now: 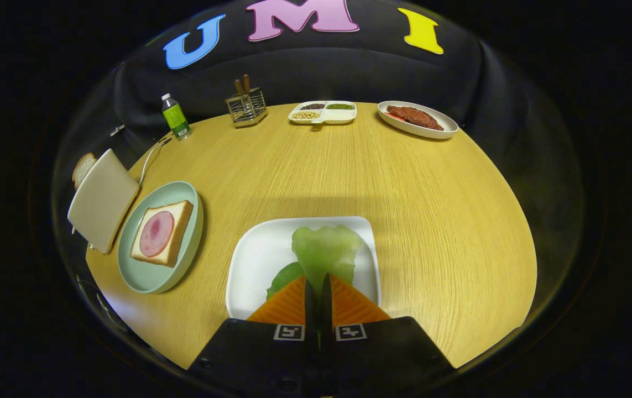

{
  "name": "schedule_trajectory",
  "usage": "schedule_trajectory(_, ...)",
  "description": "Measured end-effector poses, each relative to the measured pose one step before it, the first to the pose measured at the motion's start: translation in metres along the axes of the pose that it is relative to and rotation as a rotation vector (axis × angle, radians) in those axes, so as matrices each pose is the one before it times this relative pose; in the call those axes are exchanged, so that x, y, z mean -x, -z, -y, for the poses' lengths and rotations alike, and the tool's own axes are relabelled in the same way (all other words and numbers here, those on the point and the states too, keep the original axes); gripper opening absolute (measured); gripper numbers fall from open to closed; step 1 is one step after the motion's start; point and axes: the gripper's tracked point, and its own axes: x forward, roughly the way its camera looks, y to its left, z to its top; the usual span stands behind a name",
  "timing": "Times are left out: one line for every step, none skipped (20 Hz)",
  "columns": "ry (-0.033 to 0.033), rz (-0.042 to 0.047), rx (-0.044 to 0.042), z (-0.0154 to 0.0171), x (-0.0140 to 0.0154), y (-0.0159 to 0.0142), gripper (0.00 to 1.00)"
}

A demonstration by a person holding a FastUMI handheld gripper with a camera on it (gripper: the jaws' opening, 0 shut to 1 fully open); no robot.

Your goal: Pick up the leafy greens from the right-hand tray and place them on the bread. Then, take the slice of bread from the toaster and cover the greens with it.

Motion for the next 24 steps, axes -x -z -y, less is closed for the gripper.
schedule_trajectory(0.00211, -0.00825, -0.01925, 0.00032, 0.00249, -0.00199, 0.06)
schedule_trajectory(0.00259, 0.00863, -0.02209, -0.00052, 0.00345, -0.0065, 0.06)
schedule_trajectory(0.00667, 0.01282, -0.01459, 0.00097, 0.00383, -0.00759, 0.06)
schedule_trajectory(0.01234, 0.0095, -0.00451, 0.00122, 0.00479, -0.00647, 0.06)
schedule_trajectory(0.01021, 0.0099, -0.00325, 0.00037, 0.00555, -0.0074, 0.06)
schedule_trajectory(0.00612, 0.01485, -0.00612, -0.00235, 0.00708, -0.00879, 0.06)
schedule_trajectory(0.00799, 0.01438, -0.00133, -0.0015, 0.00773, -0.00883, 0.06)
schedule_trajectory(0.00769, 0.0158, 0.00384, -0.00235, 0.00711, -0.00806, 0.06)
schedule_trajectory(0.00755, 0.01979, 0.00546, -0.00302, 0.00728, -0.00817, 0.06)
schedule_trajectory(0.00394, 0.01919, 0.00894, -0.00447, 0.00725, -0.00839, 0.05)
schedule_trajectory(0.00609, 0.0139, 0.01397, -0.00493, 0.00659, -0.0062, 0.06)
schedule_trajectory(0.00251, 0.00928, 0.018, -0.00631, 0.0058, -0.00336, 0.06)
schedule_trajectory(0.00135, 0.00804, 0.01823, -0.00742, 0.00599, -0.00466, 0.05)
schedule_trajectory(-0.00339, 0.00708, 0.01341, -0.00932, 0.00551, -0.00388, 0.06)
schedule_trajectory(-0.00662, 0.00689, 0.00405, -0.01041, 0.00418, -0.00369, 0.06)
schedule_trajectory(-0.00403, 0.0065, 0.00106, -0.01003, 0.00245, -0.0013, 0.06)
schedule_trajectory(-0.00686, 0.00078, -0.00568, -0.01127, 0.00177, -0.00217, 0.05)
schedule_trajectory(-0.00994, -0.00162, -0.00755, -0.01239, 0.00005, -0.00145, 0.05)
schedule_trajectory(-0.0123, -0.00156, -0.00706, -0.01204, -0.00038, -0.00153, 0.05)
schedule_trajectory(-0.01228, 0.00014, -0.00411, -0.01255, -0.00186, -0.0018, 0.05)
schedule_trajectory(-0.00997, 0.0047, 0.00097, -0.01121, -0.00102, -0.00251, 0.05)
schedule_trajectory(-0.00922, 0.0025, 0.00709, -0.0115, -0.00311, -0.00207, 0.06)
schedule_trajectory(-0.00878, 0.00077, 0.00894, -0.01108, -0.00282, -0.00095, 0.06)
schedule_trajectory(-0.0122, 0.00108, 0.00895, -0.01146, -0.00243, -0.00096, 0.06)
